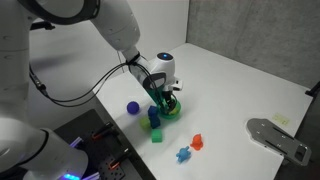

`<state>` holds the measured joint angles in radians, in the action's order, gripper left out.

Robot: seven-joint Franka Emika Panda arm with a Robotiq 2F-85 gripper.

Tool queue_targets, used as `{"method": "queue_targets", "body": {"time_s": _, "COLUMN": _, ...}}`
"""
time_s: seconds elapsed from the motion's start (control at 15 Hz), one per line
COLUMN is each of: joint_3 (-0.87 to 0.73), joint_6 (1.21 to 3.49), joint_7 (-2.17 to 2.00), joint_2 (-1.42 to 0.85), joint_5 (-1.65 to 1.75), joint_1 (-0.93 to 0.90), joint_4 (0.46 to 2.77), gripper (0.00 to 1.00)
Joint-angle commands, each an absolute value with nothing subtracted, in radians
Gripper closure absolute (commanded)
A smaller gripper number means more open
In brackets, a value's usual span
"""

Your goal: Pick up the green toy from the green bowl and put it on the table

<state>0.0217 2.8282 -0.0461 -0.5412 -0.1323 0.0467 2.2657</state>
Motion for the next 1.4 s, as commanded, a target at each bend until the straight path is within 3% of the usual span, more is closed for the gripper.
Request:
{"method": "queue_targets", "body": {"time_s": 0.0, "joint_3": 0.050, "joint_6": 2.839, "joint_7": -0.045, "joint_2": -0.557, "joint_5": -0.163, "joint_1": 0.069, "joint_4": 2.251, "gripper": 0.00}}
{"method": "queue_targets", "body": {"time_s": 1.33, "joint_3": 0.102, "joint_6": 2.904, "joint_7": -0.047, "joint_2": -0.708, "joint_5": -0.212, "joint_1": 0.117, "joint_4": 2.187, "gripper": 0.00}}
